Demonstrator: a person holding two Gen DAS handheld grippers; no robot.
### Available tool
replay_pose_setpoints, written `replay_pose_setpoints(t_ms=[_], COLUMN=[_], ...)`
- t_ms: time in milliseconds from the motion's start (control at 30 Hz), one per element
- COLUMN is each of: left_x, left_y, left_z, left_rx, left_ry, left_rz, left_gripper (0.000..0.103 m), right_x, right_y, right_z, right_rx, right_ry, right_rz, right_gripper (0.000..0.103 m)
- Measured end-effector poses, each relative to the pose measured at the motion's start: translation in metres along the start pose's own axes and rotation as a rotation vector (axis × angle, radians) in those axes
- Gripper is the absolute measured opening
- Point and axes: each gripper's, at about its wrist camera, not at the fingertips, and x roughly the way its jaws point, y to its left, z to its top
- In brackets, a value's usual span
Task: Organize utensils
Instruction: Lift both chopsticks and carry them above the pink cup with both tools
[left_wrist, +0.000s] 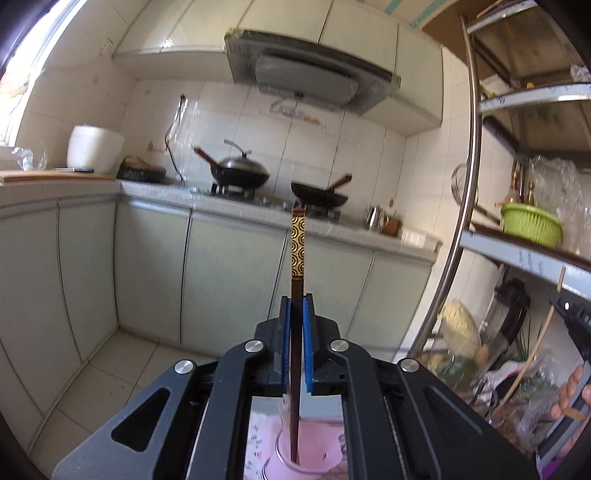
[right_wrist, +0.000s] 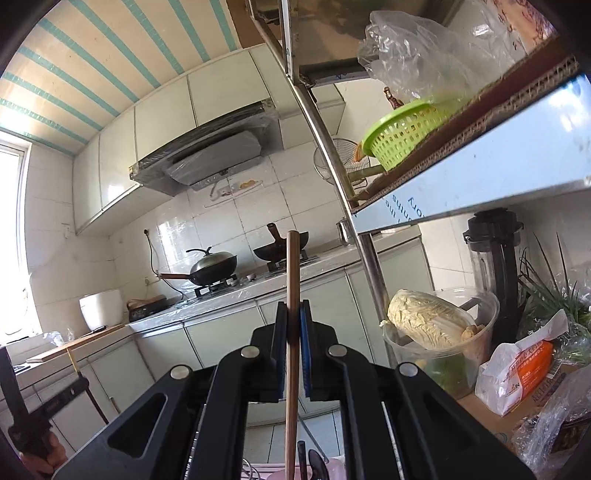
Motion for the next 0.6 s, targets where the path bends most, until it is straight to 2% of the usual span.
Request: replay_pose_setpoints(t_ms=[267, 600], left_x=[0.009, 0.011], left_y=[0.015, 0.024], left_z=[-0.034, -0.049], left_rx=[-0.075, -0.094], left_ry=[0.107, 0.148], left_rz=[-0.017, -0.018], left_gripper=[0.005, 0.005], right_x=[0.006, 0.009], right_y=[0.0, -0.004], right_z=[-0.026, -0.058], right_rx=[-0.018, -0.042], right_ry=[0.048, 0.127], right_rz=[-0.028, -0.042], right_gripper=[0.006, 0.006])
